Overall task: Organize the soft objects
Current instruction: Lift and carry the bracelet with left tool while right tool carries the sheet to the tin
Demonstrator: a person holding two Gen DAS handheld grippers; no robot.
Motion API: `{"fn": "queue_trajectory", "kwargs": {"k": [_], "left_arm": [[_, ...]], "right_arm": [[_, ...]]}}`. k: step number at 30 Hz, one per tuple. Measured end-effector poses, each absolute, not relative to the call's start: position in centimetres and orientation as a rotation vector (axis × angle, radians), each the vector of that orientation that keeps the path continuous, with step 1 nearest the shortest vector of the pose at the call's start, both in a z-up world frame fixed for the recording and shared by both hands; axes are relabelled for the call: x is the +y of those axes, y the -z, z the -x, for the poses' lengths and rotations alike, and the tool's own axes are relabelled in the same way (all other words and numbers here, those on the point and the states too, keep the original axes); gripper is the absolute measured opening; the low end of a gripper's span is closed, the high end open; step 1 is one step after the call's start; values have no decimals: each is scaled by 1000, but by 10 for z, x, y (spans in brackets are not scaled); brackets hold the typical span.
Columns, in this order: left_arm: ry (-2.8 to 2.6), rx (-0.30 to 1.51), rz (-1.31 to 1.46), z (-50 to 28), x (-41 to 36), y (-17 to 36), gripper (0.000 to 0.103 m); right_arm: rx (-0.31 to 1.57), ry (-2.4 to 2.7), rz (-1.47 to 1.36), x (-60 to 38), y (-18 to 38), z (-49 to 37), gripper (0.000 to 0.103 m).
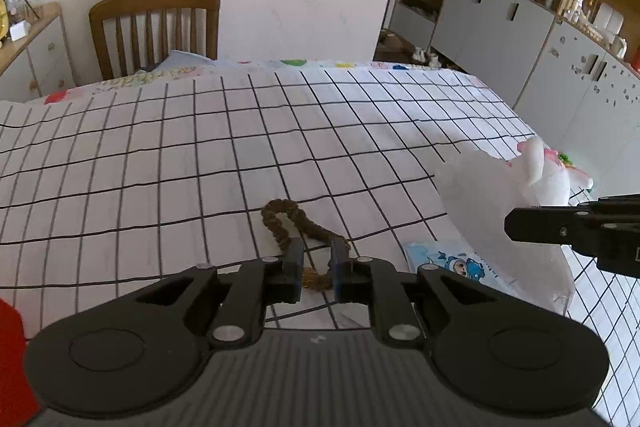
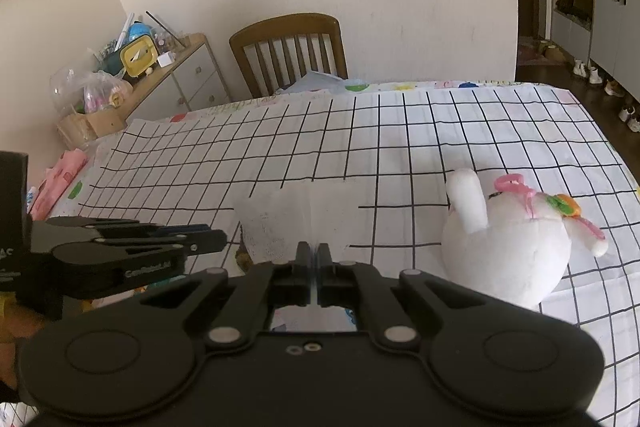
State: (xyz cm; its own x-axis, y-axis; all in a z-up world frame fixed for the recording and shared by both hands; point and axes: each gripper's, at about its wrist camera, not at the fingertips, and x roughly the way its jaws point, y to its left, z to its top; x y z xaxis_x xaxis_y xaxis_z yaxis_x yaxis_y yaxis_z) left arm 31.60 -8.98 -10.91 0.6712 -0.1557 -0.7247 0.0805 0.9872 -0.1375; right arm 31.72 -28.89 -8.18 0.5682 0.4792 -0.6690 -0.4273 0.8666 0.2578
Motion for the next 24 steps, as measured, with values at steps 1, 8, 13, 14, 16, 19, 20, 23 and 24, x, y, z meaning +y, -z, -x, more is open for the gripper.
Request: {"fn": "queue_trajectory", "kwargs": {"k": [1,8,13,14,16,19,20,23,24], "left_arm": [[132,829,98,-318,-91,111,26],[113,841,110,-336,-94,124,83],[89,883,61,-352,-98,143,83],[85,887,62,-355,-97,146,83],[85,900,64,-359,-98,150,83],[92,920,26,-363,-106,156,83],[86,921,-10,-364,-111,157,83],[79,919,-51,-365,-118,159,83],[72,916,-50,-366,-117,159,78]], "right_arm": [[808,-534,-68,-289,83,-318,2],[814,-549,-51,-289,88,-325,2],[826,-556,-52,-289,94,-331,3],[828,-558,-52,-289,95,-331,3],[830,-561,-51,-288,97,-332,3],[836,-561,-55,-288,100,-335,3],[839,-560,-57,-289,101,-336,3],[842,-558,-57,-289,102,-337,3],[843,-557,-57,-289,102,-337,3]]}}
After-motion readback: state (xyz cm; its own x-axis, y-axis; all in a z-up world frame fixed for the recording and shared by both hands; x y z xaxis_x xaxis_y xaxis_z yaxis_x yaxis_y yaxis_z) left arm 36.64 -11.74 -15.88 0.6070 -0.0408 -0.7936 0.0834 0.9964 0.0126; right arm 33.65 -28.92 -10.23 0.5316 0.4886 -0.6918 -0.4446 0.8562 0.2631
